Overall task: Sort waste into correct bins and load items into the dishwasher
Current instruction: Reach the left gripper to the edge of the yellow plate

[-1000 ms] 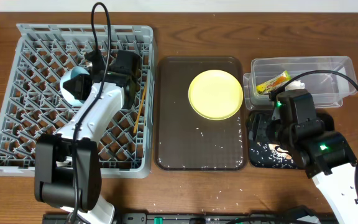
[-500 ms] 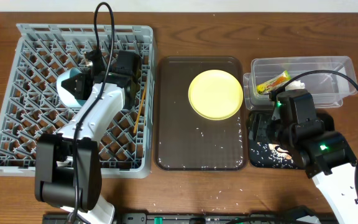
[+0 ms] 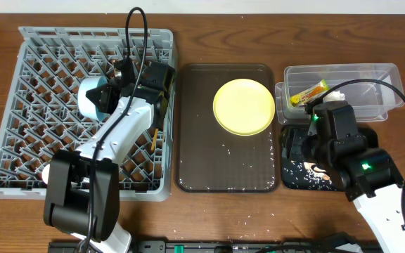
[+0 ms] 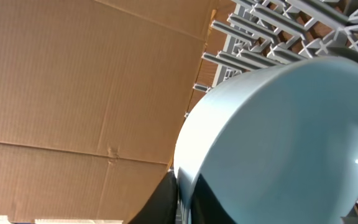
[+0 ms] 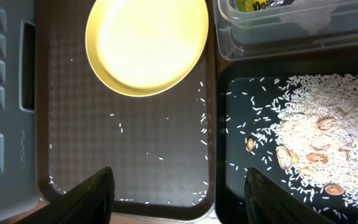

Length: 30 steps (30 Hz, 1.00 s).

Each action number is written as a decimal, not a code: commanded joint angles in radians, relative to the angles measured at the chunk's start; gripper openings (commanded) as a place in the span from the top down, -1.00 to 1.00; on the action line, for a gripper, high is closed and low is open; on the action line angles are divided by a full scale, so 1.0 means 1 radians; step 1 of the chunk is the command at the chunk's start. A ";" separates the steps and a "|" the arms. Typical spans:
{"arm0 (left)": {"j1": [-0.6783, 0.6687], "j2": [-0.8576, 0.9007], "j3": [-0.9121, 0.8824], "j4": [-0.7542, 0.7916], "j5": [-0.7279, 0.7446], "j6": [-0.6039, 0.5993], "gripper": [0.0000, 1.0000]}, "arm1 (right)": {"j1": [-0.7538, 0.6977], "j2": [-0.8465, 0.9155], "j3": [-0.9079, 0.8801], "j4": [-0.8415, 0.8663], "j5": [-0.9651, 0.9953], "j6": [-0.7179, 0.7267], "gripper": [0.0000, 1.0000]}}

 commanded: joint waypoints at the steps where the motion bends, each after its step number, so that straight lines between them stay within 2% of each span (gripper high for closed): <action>1: -0.013 0.013 -0.007 -0.005 -0.004 -0.011 0.69 | -0.006 0.000 0.005 -0.005 0.013 0.006 -0.29; 2: -0.018 0.013 -0.007 -0.006 -0.002 -0.011 0.66 | -0.006 0.000 0.005 -0.005 0.013 0.006 -0.29; 4: -0.026 0.013 -0.007 -0.006 0.010 -0.011 0.35 | -0.006 0.000 0.005 -0.003 0.013 0.006 -0.30; 5: -0.031 0.013 -0.007 -0.006 0.034 -0.011 0.29 | -0.006 0.000 0.005 -0.003 0.013 0.006 -0.30; 9: -0.042 0.013 -0.007 -0.033 0.169 -0.017 0.16 | -0.006 0.000 0.005 -0.008 0.013 0.006 -0.29; 13: -0.061 -0.005 -0.006 -0.089 0.186 -0.064 0.14 | -0.006 0.000 0.005 -0.014 0.013 0.006 -0.30; 15: -0.096 -0.045 0.002 -0.092 0.201 -0.067 -0.08 | -0.006 0.000 0.005 -0.014 0.013 0.006 -0.32; 19: -0.145 -0.134 0.018 -0.093 0.310 -0.066 -0.31 | -0.006 0.000 0.005 -0.019 0.013 0.006 -0.32; 22: -0.168 -0.222 0.021 -0.094 0.496 -0.066 -0.39 | -0.006 0.000 0.005 -0.023 0.013 0.006 -0.32; 23: -0.173 -0.273 0.021 -0.101 0.636 -0.067 -0.39 | -0.006 0.000 0.005 -0.027 0.013 0.006 -0.31; 26: -0.177 -0.359 0.021 -0.118 0.863 -0.068 -0.33 | -0.005 0.000 0.005 -0.026 0.013 0.006 -0.34; 27: -0.177 -0.409 0.021 -0.130 1.003 -0.068 -0.28 | -0.005 0.000 0.005 -0.026 0.005 0.005 -0.34; 30: -0.177 -0.486 0.021 -0.130 1.269 -0.068 -0.29 | 0.002 0.005 0.004 -0.016 -0.031 -0.050 -0.29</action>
